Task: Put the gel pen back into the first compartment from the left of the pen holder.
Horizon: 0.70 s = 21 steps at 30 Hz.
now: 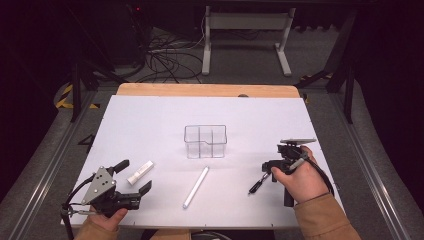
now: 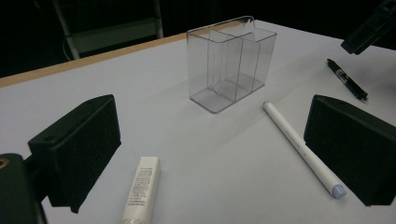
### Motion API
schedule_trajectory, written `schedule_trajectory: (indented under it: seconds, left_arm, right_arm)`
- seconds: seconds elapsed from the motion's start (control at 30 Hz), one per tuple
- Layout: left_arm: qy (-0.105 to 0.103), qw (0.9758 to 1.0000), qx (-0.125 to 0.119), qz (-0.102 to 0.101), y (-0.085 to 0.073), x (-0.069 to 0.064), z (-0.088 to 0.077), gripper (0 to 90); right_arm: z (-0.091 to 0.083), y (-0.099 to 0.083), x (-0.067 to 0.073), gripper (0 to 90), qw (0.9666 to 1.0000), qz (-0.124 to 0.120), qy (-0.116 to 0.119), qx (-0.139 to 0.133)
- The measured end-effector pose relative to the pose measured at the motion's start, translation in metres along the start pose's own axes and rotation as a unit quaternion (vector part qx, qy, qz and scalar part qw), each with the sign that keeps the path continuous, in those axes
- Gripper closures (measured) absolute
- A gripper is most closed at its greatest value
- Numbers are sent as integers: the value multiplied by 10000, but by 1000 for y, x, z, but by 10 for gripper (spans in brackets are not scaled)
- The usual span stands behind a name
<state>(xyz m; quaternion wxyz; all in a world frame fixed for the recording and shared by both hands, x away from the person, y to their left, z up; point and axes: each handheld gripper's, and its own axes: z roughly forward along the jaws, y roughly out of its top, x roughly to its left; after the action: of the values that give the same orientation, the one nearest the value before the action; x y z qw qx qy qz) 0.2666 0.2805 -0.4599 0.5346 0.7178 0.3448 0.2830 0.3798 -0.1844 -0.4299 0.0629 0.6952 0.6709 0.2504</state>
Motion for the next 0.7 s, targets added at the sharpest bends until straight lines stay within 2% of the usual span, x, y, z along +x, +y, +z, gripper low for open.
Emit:
schedule_trajectory:
  seconds: [0.17,0.33,0.53,0.7]
  left_arm:
    - [5,10000,11,10,0,0,0,44]
    - [-3,10000,3,14,0,0,0,44]
    - [-3,10000,-1,30,0,0,0,44]
    - [-21,10000,16,35,0,0,1,44]
  right_arm:
    - [4,2,2,574,9982,575,-83,161]
    - [9,5,5,584,9958,873,-195,213]
    - [14,10,8,599,9881,1443,-353,395]
    - [18,13,7,599,9847,1634,-431,435]
